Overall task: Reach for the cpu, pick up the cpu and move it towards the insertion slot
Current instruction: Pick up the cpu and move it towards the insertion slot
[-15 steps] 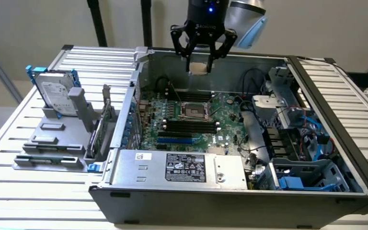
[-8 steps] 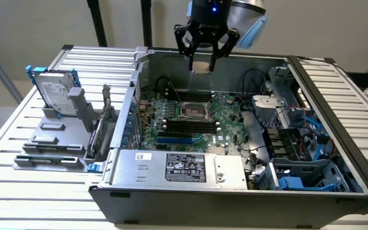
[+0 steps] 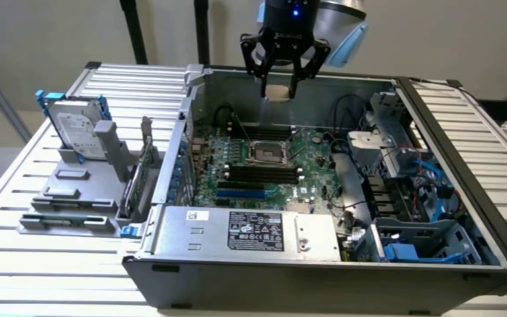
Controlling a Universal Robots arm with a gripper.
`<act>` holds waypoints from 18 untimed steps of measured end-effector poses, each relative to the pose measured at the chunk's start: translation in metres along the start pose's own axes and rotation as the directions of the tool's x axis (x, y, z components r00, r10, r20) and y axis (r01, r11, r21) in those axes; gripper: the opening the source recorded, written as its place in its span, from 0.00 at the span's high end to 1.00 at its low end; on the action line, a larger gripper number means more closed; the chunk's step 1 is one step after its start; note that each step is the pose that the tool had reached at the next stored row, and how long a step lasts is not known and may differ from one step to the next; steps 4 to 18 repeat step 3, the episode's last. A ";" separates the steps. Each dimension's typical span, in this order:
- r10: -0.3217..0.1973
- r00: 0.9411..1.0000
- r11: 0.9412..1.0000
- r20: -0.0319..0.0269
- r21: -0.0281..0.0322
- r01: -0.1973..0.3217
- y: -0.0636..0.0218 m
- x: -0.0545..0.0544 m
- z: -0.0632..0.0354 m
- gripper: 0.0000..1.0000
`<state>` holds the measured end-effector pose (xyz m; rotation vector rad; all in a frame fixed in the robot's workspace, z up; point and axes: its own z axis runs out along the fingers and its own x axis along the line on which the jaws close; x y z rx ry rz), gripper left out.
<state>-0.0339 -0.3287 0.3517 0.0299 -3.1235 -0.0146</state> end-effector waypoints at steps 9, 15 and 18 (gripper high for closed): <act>0.000 1.000 1.000 0.000 0.000 0.000 0.0000 0.000 0.0000 0.45; 0.000 1.000 1.000 0.000 0.000 0.000 0.0000 0.000 0.0000 0.45; 0.000 1.000 1.000 0.000 0.000 0.000 0.0000 0.000 0.0000 0.45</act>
